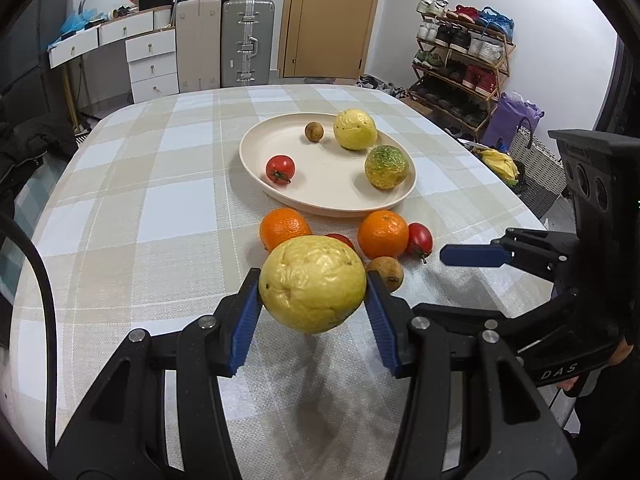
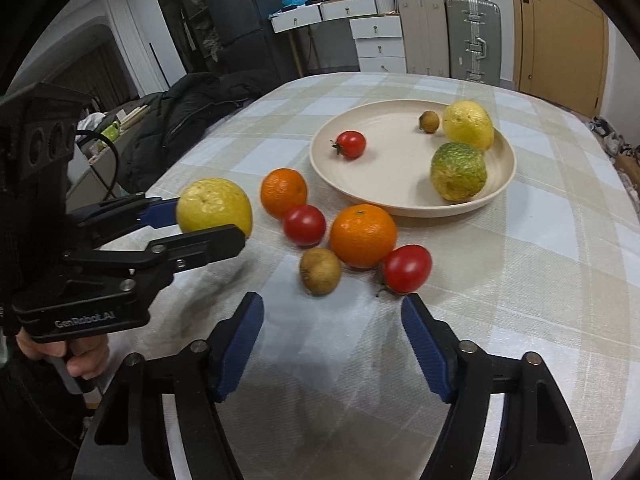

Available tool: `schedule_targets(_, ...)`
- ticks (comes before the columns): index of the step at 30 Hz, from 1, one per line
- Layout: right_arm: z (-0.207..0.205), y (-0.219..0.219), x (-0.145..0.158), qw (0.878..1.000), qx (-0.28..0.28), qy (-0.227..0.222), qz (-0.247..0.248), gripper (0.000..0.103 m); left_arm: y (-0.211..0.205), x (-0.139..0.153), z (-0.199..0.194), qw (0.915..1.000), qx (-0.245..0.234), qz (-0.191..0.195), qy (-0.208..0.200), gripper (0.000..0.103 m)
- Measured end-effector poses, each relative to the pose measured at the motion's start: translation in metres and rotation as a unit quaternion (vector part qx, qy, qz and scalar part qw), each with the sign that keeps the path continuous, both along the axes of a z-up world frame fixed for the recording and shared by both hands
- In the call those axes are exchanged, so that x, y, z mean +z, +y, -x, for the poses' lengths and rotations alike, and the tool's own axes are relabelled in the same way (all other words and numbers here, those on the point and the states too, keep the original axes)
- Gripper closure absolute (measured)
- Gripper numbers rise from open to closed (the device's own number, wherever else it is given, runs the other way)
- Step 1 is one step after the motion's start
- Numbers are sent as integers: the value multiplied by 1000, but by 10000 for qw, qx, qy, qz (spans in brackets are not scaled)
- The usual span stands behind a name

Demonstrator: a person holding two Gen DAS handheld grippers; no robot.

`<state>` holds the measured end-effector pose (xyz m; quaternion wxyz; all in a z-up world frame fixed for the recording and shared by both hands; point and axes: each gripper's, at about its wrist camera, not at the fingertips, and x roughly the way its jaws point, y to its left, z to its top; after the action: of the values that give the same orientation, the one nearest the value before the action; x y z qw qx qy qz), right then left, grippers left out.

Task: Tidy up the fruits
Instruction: 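Grasp and lift the small brown fruit with the right gripper while the left holds the yellow fruit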

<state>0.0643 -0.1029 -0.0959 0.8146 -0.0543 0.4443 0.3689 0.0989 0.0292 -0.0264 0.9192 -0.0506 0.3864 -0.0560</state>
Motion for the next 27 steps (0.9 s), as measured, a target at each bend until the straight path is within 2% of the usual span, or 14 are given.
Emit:
schedule_targets(4, 2, 5, -2, 10000, 33, 12, -39, 39, 0, 0, 0, 10000, 1, -2, 5, 55)
schedule_targets(6, 2, 8, -4, 10000, 37, 29, -14, 50, 0, -1, 0, 10000, -6, 12, 9, 55)
schedule_targets(13, -1, 19, -11, 10000, -36, 37, 12, 61, 3, -2, 0, 10000, 14, 26, 25, 55)
schedule_targets(21, -7, 25, -15, 9998, -163, -85, 91, 79, -1, -5, -1, 10000, 3, -25, 48, 55)
schedule_targets(27, -4, 23, -12, 9997, -143, -173, 101, 80, -4, -6, -2, 10000, -13, -49, 53, 55)
